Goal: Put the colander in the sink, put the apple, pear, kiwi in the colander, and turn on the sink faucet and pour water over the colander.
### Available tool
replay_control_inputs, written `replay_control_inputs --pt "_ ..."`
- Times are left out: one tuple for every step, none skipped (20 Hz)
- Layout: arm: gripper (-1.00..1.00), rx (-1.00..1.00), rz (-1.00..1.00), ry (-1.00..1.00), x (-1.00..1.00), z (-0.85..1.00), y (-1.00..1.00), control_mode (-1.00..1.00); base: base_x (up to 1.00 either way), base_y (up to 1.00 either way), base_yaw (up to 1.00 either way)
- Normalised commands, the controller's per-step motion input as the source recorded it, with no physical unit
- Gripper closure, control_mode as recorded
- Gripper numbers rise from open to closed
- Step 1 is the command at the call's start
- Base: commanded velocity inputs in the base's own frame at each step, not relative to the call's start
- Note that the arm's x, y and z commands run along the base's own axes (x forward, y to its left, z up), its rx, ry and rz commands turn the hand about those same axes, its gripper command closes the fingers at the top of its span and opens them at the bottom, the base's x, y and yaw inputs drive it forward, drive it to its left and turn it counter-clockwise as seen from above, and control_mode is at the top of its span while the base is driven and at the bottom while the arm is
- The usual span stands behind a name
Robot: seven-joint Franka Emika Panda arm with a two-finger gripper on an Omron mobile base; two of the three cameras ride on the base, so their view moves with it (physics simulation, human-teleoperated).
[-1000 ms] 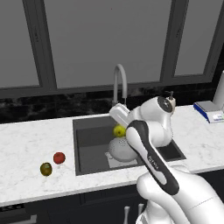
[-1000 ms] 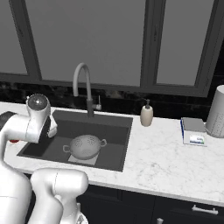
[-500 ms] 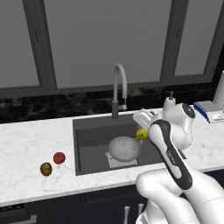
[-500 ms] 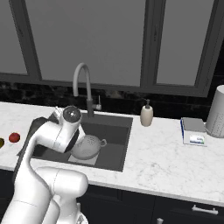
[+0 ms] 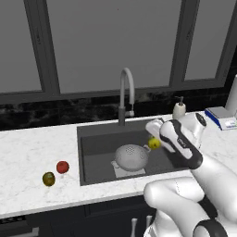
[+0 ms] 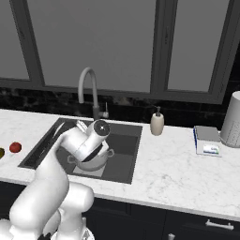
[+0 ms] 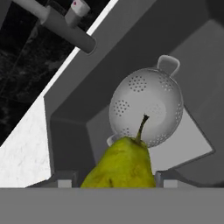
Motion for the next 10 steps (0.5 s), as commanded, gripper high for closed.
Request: replay_control_inputs --pt "1.0 -0.03 0.09 0.08 0.55 -0.46 0.0 -1.0 0.0 0.0 0.0" --pt "1.0 -0.07 0.09 0.1 0.56 -0.51 0.0 -1.0 0.0 0.0 0.0" --pt "1.0 -0.07 0.09 0.09 0.54 -0.5 0.0 -1.0 0.0 0.0 0.0" --pt "1.0 -0.09 0.09 0.13 0.52 -0.49 0.0 -1.0 0.0 0.0 0.0" --pt "1.0 -0.11 0.07 0.17 0.56 -0.5 0.0 -1.0 0.0 0.0 0.0" --pt "1.0 -0.1 0.07 0.17 0.54 -0.49 0.0 -1.0 0.0 0.0 0.0" --pt "1.0 -0.1 0.08 0.15 0.55 -0.54 0.0 -1.0 0.0 0.0 0.0" --pt "1.0 -0.05 0.09 0.1 0.51 -0.51 0.0 -1.0 0.0 0.0 0.0" --pt "1.0 -0.02 0.09 0.07 0.51 -0.52 0.0 -1.0 0.0 0.0 0.0" --pt "1.0 -0.01 0.1 0.02 0.48 -0.53 0.0 -1.0 0.0 0.0 0.0"
